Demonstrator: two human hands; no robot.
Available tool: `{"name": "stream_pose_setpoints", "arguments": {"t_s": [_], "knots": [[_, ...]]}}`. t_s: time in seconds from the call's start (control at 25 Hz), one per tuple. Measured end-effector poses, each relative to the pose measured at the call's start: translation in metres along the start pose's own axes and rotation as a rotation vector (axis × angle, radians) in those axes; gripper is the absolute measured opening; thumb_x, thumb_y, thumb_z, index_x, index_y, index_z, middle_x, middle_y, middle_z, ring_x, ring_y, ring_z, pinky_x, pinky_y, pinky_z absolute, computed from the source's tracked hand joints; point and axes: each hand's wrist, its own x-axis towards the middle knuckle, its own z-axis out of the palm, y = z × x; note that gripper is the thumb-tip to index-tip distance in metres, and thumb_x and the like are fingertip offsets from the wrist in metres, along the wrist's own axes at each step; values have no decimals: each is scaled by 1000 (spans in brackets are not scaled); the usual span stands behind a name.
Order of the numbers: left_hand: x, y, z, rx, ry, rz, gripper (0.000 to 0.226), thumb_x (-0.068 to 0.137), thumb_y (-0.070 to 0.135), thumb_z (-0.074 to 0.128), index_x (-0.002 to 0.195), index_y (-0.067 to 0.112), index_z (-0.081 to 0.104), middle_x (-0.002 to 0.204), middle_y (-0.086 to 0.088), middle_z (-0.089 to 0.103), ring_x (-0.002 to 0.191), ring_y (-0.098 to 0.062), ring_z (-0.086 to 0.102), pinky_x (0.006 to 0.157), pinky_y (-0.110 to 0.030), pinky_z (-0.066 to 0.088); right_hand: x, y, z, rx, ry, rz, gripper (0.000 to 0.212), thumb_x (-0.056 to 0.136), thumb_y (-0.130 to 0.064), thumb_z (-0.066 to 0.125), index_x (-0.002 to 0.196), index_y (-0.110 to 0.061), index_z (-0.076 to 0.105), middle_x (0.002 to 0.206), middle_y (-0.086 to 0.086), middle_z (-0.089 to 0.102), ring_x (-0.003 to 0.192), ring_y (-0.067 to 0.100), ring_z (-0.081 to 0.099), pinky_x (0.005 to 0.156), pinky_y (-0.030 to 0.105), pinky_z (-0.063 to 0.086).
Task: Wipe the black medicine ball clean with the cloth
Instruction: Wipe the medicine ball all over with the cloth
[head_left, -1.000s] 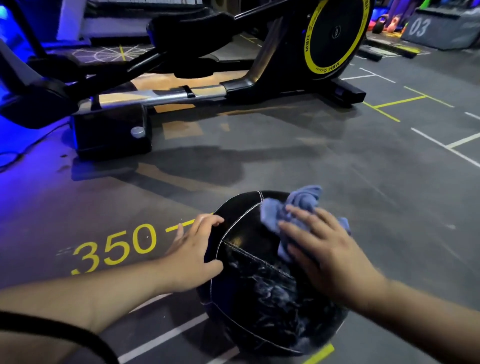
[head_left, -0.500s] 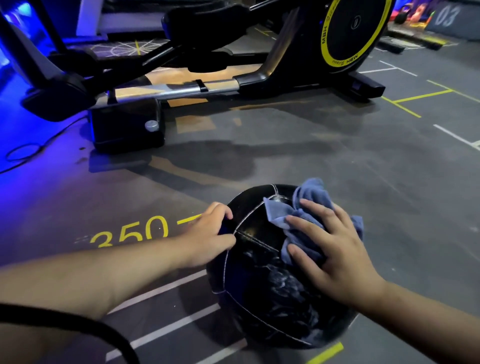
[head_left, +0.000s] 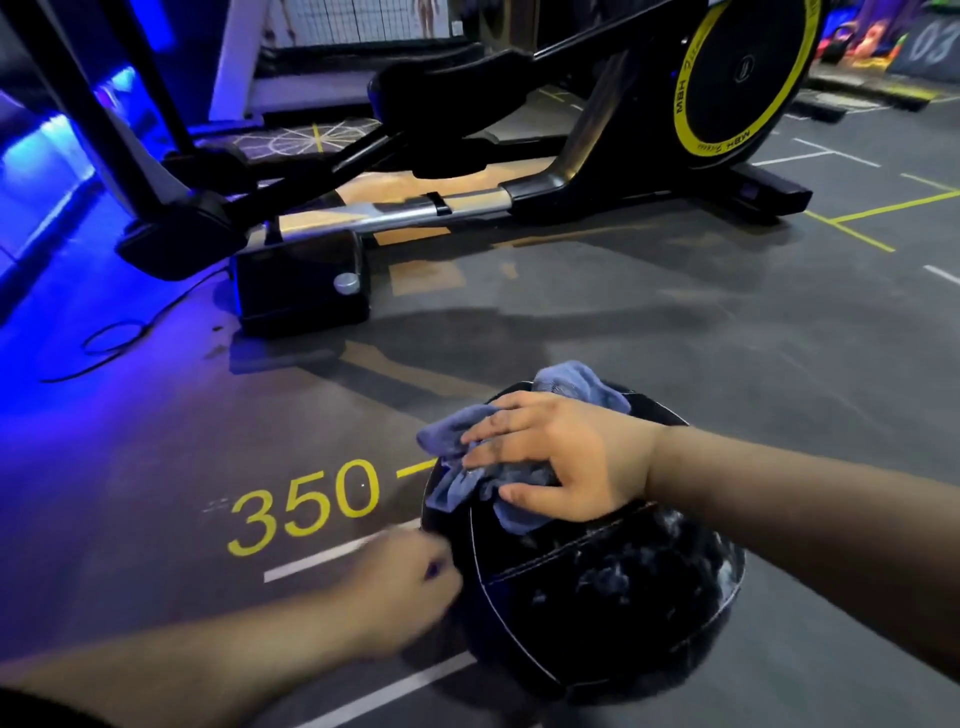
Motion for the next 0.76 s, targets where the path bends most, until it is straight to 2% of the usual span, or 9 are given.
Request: {"name": "stream_pose_setpoints", "arguments": {"t_s": [0.08,0.12,0.2,0.28,0.36,0.48,0.6,0.68,0.76], "knots": [[18,7,-23,20,322,5,17,75,34,46,88,27,53,88,10,53,83,-15,53,74,-34,46,-6,-5,2,-27,81,83,37,85,-26,68,121,-15,70,128,1,67,121,21,58,111,36,34],[26,14,-32,-31,397,66,28,76,32,48,103,30,53,105,12,52,91,-14,52,80,-34,46,-12,-9,2,-49,119,100,36,85,-27,68,119,-14,70,126,1,68,120,20,58,109,37,36],[43,21,-37,-131,380,202,50,80,33,51,129,30,46,131,14,46,112,-11,49,100,-35,41,-31,-15,2,-80,183,132,36,84,-26,71,117,-13,71,125,2,68,120,16,56,112,31,34],[48,38,-31,-161,234,209,65,82,44,58,140,32,30,141,14,44,129,-10,41,116,-38,25,-53,-17,1,-64,249,212,38,82,-25,74,119,-15,71,129,1,66,124,12,53,113,26,32],[51,51,-20,-86,140,171,78,75,56,61,136,39,16,141,18,45,132,-10,39,120,-42,10,-72,-7,-3,5,357,382,39,84,-29,69,121,-19,69,132,-3,64,124,11,55,109,30,38],[61,71,-18,-18,134,149,76,69,50,67,128,37,21,140,20,44,131,-10,38,120,-46,5,-89,10,-9,-7,514,619,40,82,-33,63,120,-22,70,126,-8,66,120,11,57,105,26,41],[73,90,-21,66,162,174,63,66,55,65,118,34,35,124,17,46,120,-12,42,116,-53,15,-91,14,-10,-1,546,677,41,79,-31,65,119,-22,71,123,-10,67,118,11,58,104,19,39],[77,92,-22,134,174,187,56,63,64,58,106,34,38,109,17,42,106,-11,40,109,-51,27,-91,9,-8,27,536,655,40,80,-30,67,118,-22,71,123,-11,67,118,7,57,104,18,39],[78,90,-21,177,175,187,57,58,69,52,100,35,37,103,17,40,101,-11,38,103,-47,31,-95,6,-8,31,530,644,39,81,-30,69,119,-22,71,125,-12,66,118,3,55,104,13,35]]}}
